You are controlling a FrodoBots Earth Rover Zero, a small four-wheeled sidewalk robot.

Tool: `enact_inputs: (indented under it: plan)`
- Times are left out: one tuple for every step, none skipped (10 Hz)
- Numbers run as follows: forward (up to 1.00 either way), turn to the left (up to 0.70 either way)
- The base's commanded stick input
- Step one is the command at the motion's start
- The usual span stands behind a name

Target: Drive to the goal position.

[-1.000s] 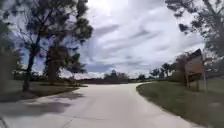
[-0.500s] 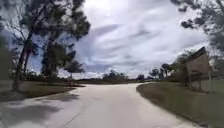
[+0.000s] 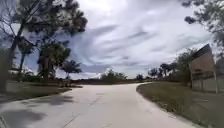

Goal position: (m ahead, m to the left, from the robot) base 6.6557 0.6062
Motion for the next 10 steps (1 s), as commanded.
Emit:
enact_inputs:
  plan:
    - [0.85,0.0]
    - [0.85,0.0]
    - [0.85,0.0]
    - [0.85,0.0]
    - [0.85,0.0]
    - [0.85,0.0]
    - [0.85,0.0]
    - [0.85,0.0]
    - [0.85,0.0]
    - [0.85,0.0]
